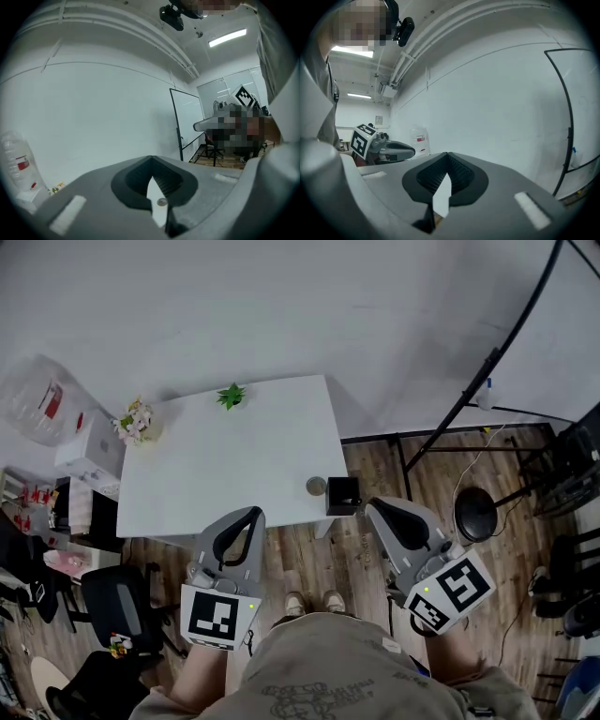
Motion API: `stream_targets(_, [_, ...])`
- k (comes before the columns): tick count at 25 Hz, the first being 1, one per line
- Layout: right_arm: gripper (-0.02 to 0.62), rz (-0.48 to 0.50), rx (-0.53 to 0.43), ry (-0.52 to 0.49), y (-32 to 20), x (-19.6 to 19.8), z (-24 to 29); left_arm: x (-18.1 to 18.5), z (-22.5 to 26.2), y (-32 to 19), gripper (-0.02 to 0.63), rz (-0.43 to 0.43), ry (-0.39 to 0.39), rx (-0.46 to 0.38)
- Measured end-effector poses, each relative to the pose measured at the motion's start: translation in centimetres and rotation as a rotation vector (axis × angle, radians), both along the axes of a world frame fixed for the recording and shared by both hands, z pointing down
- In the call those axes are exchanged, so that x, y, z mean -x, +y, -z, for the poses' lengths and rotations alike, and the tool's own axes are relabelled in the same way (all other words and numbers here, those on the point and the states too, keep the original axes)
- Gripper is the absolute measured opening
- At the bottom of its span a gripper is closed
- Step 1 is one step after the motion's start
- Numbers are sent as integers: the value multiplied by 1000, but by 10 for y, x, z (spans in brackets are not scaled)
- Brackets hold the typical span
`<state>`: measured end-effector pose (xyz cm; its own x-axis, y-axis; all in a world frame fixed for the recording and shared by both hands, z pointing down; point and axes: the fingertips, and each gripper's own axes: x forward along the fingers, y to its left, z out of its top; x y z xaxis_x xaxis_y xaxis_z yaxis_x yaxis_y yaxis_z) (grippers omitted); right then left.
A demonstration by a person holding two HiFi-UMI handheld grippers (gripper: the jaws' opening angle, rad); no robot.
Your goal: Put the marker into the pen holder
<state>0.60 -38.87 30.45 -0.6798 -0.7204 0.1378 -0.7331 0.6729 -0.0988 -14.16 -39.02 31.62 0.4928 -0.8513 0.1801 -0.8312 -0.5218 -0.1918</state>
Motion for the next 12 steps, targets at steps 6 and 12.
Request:
stream_targets(6, [26, 31, 10, 34, 21, 7, -4, 4, -10, 16, 0, 3, -12, 21])
stream_targets(12, [26, 62, 22, 58, 31, 16, -15, 3, -19, 32, 0, -6, -26, 40])
